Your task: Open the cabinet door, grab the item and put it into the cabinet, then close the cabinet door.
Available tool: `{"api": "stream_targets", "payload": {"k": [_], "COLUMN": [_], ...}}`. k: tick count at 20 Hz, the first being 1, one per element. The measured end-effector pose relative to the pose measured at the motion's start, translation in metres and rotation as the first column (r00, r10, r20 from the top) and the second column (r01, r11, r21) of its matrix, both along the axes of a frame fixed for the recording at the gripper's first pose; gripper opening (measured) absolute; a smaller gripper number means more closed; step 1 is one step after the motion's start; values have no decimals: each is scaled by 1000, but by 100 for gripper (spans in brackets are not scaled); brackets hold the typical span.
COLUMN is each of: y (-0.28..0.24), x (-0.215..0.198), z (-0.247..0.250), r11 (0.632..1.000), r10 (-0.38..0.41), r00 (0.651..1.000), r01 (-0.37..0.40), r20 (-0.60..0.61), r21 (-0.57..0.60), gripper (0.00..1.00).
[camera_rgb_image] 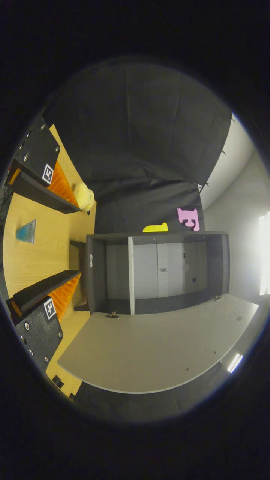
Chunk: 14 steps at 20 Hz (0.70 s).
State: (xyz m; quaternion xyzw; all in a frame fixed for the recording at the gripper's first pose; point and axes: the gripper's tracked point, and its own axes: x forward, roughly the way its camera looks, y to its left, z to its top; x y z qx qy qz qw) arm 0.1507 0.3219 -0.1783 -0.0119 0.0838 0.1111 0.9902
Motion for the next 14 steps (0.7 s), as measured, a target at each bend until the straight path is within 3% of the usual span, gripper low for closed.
{"api": "stream_targets", "payload": {"k": [5, 14], "y": [7, 18], "x": [-7, -12], "z": [-57, -110], "r11": [999, 998], "r10": [0, -14], "r00": [994, 973], "r01": [-5, -2], "r20": [-111, -229], "r21": [-46, -68], "gripper": [94, 94]}}
